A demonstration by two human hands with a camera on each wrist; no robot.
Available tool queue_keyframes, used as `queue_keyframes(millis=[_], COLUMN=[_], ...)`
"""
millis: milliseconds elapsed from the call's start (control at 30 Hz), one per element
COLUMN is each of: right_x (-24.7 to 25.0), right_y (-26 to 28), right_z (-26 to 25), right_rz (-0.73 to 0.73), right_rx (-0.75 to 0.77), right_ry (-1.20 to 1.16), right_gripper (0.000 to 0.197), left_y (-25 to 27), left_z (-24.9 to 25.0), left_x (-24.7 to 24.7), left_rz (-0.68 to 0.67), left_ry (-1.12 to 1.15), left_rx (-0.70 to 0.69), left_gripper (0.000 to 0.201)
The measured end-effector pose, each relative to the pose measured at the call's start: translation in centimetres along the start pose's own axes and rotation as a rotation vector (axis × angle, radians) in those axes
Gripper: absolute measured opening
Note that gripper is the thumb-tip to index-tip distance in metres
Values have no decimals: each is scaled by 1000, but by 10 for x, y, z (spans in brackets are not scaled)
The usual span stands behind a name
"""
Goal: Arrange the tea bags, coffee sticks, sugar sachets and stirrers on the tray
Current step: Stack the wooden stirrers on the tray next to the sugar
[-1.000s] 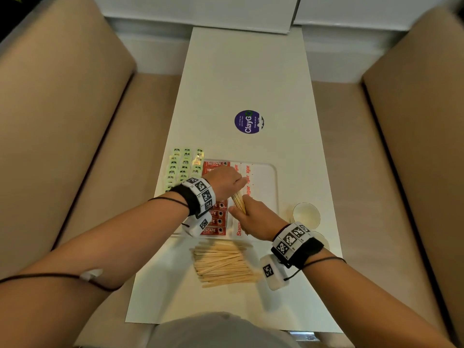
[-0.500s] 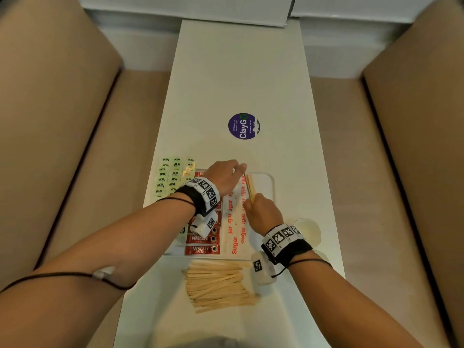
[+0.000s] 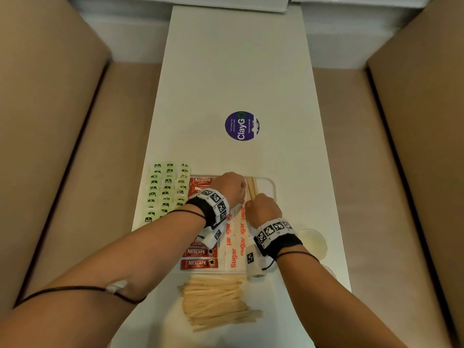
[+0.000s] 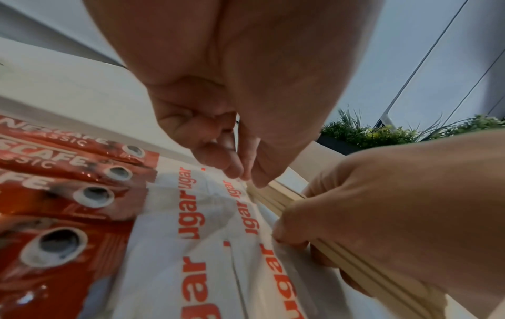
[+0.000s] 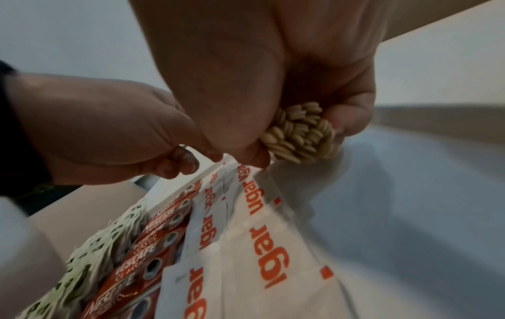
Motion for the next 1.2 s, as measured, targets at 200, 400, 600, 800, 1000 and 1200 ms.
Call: queue_keyframes(millis=[200,400,600,800,1000,1200], right_x=[-2,5,10,9,9,1], right_y=[-3,-2,-3,-9,-12,-16], right_z=[3,7,16,17,21,17], right_rz=[41,69,101,117,182,165], right_rx=[-11,40,55,156,165,207], right_ry=[27,80,56,25,-29,-67], right_gripper=[18,35,23,11,10,8], left_y=[-9,-9,-6,-3,-2,-3], left_z=[-4,-5,-4,-2,2,4], left_x=[-9,-11,-10,-12,-10,-11], left_rz=[-15,-26,-12,-16,-17,-22], left_ry=[8,27,57,110,135,120], left_rx=[0,8,3,25,38,47], left_gripper=[24,26,30,27,21,20])
Point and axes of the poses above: each hand's wrist, its own y-axis away from the middle knuckle, its own x-axis out of the back of the hand, z = x × y, the point moved 1 cm from there along -y, towards the middle knuckle, and after that the axes turned 14 degrees about y, right-handed, at the moved point
